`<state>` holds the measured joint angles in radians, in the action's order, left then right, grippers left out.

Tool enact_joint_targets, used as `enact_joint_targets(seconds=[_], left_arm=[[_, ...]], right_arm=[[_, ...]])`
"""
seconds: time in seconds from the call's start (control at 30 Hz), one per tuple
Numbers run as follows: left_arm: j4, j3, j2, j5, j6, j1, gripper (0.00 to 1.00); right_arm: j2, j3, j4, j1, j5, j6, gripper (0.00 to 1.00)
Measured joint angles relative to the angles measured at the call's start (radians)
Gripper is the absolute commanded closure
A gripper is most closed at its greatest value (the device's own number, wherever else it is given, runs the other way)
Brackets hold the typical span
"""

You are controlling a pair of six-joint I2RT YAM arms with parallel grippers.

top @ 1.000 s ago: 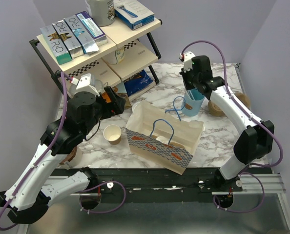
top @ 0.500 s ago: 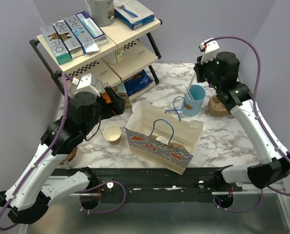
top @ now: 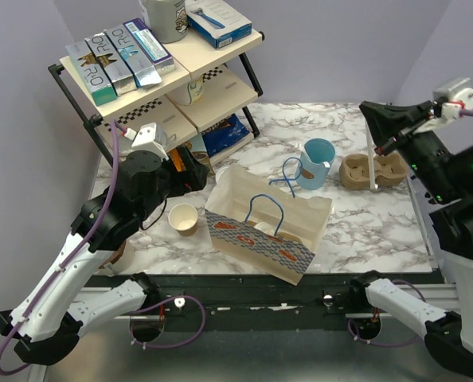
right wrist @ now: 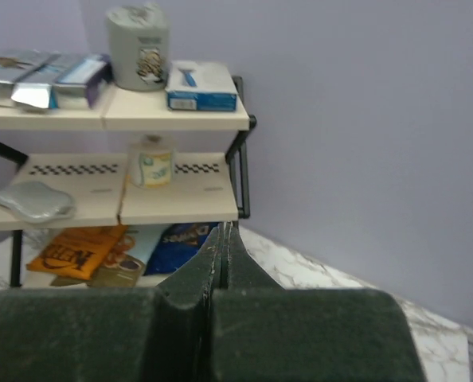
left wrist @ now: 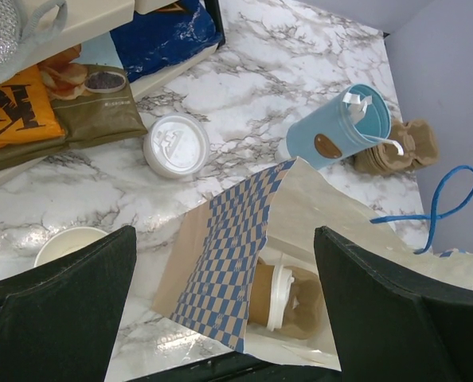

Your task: Pack the takeout coffee

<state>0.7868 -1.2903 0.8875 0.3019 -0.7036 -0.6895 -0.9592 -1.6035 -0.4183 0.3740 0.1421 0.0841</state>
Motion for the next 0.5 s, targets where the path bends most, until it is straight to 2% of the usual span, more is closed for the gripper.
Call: enact_joint_targets(seconds=[0.2,0.33,0.5], left_arm=[[0.000,0.014,0.001,-0.022,0.000,0.000,0.01],[-0.007,0.031,-0.004,-0.032,0.000,0.000,0.01],[-0.008,0.036,-0.011,-0.047,0.001,0.000,0.01]], right_arm=[[0.064,-0.043,-0.039,0.000,0.138,-0.051,0.99],[0.064,-0.055,-0.051,0.000,0.294,-0.119,0.99],[0.091,0.004,-0.029,0.000,0.468,-0.207,0.99]])
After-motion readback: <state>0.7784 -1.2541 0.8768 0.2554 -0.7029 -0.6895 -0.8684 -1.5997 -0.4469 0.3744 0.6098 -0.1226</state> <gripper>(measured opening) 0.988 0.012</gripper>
